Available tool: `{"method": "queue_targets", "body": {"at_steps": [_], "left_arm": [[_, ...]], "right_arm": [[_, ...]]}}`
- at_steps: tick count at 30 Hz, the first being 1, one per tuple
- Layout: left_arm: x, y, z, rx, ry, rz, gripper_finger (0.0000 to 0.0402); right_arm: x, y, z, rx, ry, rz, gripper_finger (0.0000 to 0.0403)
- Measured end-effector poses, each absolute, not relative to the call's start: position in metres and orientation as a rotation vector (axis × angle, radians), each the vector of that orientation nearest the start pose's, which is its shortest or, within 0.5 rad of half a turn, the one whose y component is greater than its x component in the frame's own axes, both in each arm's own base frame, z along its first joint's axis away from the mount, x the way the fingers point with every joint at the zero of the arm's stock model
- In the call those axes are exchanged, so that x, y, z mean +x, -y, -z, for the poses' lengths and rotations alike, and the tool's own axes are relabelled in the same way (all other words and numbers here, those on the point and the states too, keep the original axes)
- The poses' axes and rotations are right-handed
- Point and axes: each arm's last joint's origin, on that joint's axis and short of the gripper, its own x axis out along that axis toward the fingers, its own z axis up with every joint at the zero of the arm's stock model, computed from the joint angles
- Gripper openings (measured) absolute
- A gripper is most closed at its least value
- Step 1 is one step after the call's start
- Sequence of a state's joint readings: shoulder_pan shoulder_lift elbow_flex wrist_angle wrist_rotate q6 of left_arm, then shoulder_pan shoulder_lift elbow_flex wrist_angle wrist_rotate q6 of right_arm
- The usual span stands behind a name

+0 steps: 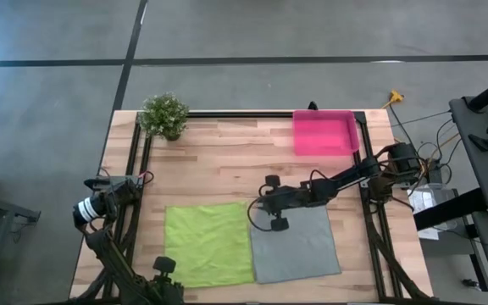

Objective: Roll microfiber towels into tight, uniform cylinder then place into a basket
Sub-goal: Fold the green microfiber cloth

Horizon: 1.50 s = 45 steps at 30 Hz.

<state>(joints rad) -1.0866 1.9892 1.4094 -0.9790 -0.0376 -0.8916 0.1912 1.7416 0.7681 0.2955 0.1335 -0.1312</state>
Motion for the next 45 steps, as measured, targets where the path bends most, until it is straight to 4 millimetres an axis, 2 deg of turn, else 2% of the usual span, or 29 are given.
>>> {"method": "queue_targets", "body": {"at_steps": [3, 8, 16, 21, 29, 32, 39, 45], "left_arm": [[0.172, 0.32, -0.168, 0.156, -1.487, 0.081, 0.0001], [0.176, 0.311, -0.168, 0.228, -1.406, -0.022, 0.0], [0.181, 0.29, -0.18, 0.289, -1.437, -0.157, 0.0], [0.177, 0.276, -0.194, 0.279, -1.415, -0.306, 0.0], [0.176, 0.267, -0.219, 0.232, -1.292, -0.32, 0.0], [0.176, 0.265, -0.225, 0.192, -1.274, -0.335, 0.0], [0.175, 0.263, -0.226, 0.144, -1.254, -0.372, 0.0], [0.172, 0.258, -0.227, 0.042, -1.234, -0.523, 0.0]], "right_arm": [[0.322, -0.068, -0.137, -0.228, -0.626, -0.233, 0.0068], [0.321, -0.09, -0.144, -0.293, -0.528, -0.307, 0.0068], [0.315, -0.104, -0.164, -0.341, -0.449, -0.286, 0.0068], [0.311, -0.117, -0.168, -0.265, -0.414, -0.484, 0.0068], [0.311, -0.126, -0.151, -0.146, -0.492, -0.531, 0.0068], [0.311, -0.128, -0.151, -0.121, -0.5, -0.533, 0.0075], [0.314, -0.133, -0.157, -0.059, -0.483, -0.508, 0.0101], [0.32, -0.143, -0.168, -0.085, -0.427, -0.534, 0.0102]]}}
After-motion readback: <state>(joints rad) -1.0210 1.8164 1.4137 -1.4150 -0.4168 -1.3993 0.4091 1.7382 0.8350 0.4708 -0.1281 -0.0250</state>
